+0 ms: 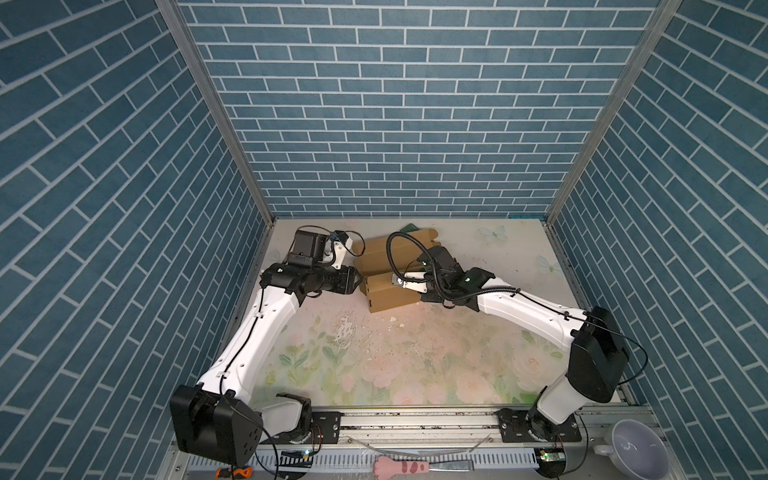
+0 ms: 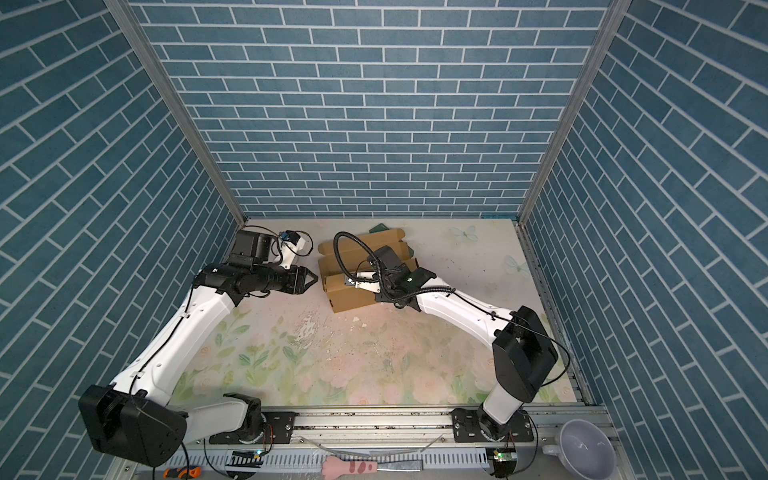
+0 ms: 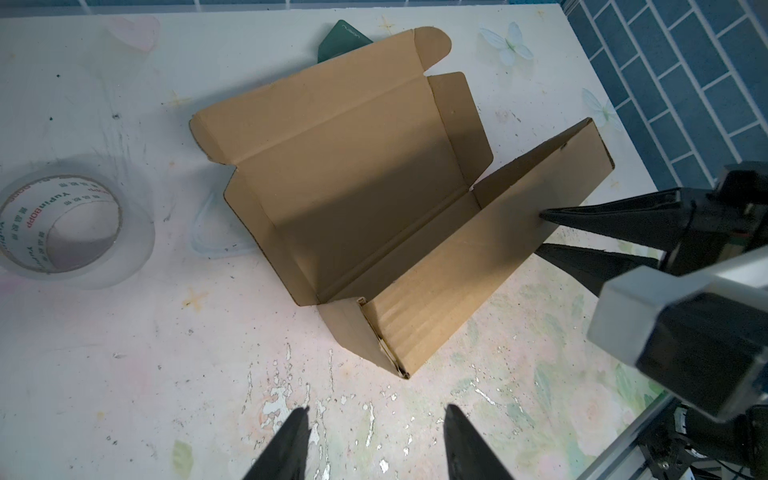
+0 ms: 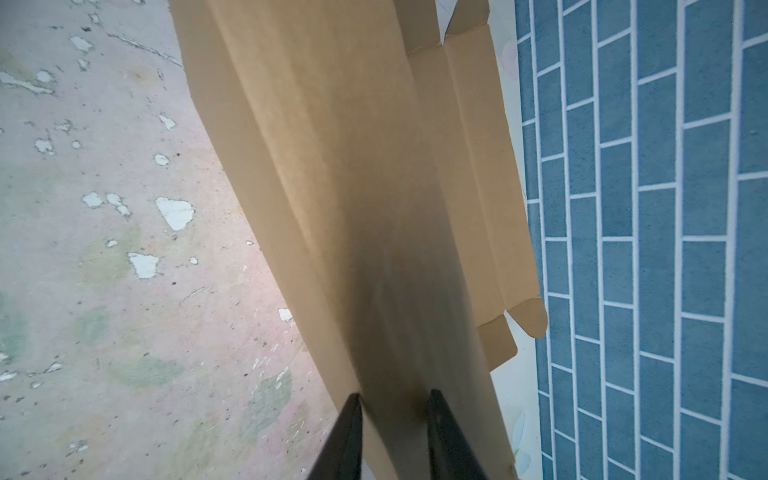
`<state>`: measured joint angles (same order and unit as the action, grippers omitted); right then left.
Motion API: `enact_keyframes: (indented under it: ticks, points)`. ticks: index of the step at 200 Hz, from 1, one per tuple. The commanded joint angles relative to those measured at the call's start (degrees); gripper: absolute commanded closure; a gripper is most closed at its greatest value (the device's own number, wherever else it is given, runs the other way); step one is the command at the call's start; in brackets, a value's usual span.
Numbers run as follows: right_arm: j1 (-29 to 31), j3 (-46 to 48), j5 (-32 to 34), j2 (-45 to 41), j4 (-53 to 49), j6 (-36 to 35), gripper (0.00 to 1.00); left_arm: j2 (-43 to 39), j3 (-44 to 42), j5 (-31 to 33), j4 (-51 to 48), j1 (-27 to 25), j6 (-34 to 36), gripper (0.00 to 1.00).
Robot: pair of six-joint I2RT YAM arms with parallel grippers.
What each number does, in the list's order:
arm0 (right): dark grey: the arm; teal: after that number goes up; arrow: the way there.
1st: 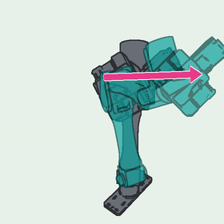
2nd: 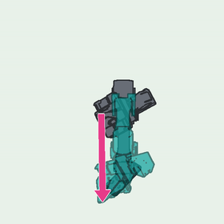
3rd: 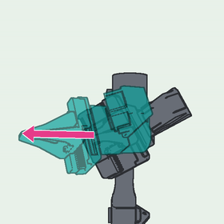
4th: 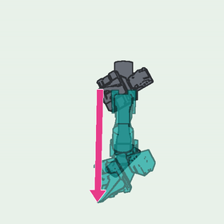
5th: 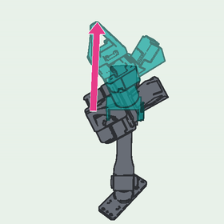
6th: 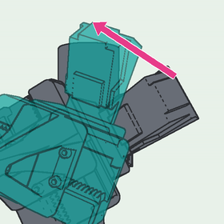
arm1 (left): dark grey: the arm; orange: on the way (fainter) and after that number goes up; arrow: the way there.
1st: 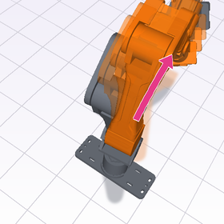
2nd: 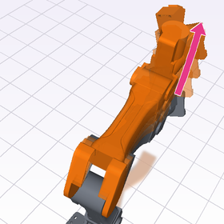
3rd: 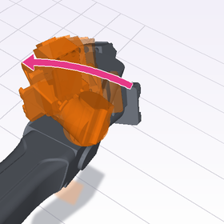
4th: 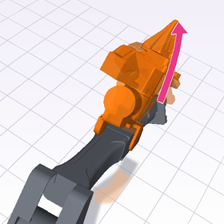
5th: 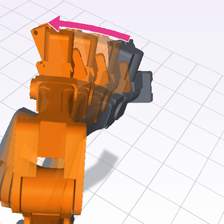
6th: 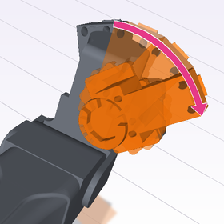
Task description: Fold the paper box
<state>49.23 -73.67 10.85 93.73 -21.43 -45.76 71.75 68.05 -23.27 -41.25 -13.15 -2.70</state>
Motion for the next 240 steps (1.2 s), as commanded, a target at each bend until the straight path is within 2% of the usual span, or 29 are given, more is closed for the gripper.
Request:
enact_keyframes:
  ticks: [1,37,74,120,144,168,180,189,205,219,225,240]
  points:
    - [-0.33,-1.21,-3.36,2.22,-5.39,2.34,0.72,-0.36,-2.20,-0.07,2.54,-0.08,-0.51,0.46]
    - [-0.47,-1.57,-4.17,2.51,-5.84,3.12,0.72,-1.83,-6.35,-0.66,8.05,-0.39,-5.78,0.46]
    - [-0.45,-1.01,-5.80,0.57,-8.15,6.31,0.67,-2.37,-9.89,3.97,14.82,-0.39,-10.87,0.44]
    - [0.82,4.68,-12.42,-8.65,-12.51,16.49,0.61,-6.42,-12.16,15.84,19.31,-0.39,-10.12,0.37]
    - [4.84,12.20,-13.62,-12.93,-14.09,22.91,0.60,-10.36,-14.34,20.98,21.45,-0.22,-9.01,0.34]
    - [11.10,21.01,-15.49,-16.54,-10.31,31.71,0.58,-15.07,-17.61,24.78,24.41,0.07,-10.92,0.34]
    - [11.42,22.30,-15.52,-20.18,-6.52,37.27,0.58,-16.77,-18.80,23.83,25.59,0.60,-11.48,0.31]
    - [9.75,22.44,-18.02,-23.63,-3.08,39.54,0.56,-17.25,-18.88,22.11,25.57,1.09,-12.31,0.30]
    - [4.74,19.58,-17.81,-26.65,0.36,43.23,0.52,-16.16,-17.73,15.38,24.71,2.13,-14.36,0.34]
    - [-0.50,13.16,-16.24,-24.72,-1.21,49.07,0.52,-13.80,-15.74,11.61,22.22,2.25,-16.53,0.40]
    - [-2.82,9.19,-14.32,-22.59,-3.56,51.98,0.52,-12.60,-14.60,10.70,20.72,2.25,-17.72,0.42]
    - [-8.20,-1.04,-14.75,-16.01,-9.97,57.95,0.52,-9.92,-12.74,8.33,19.23,2.25,-22.19,0.46]
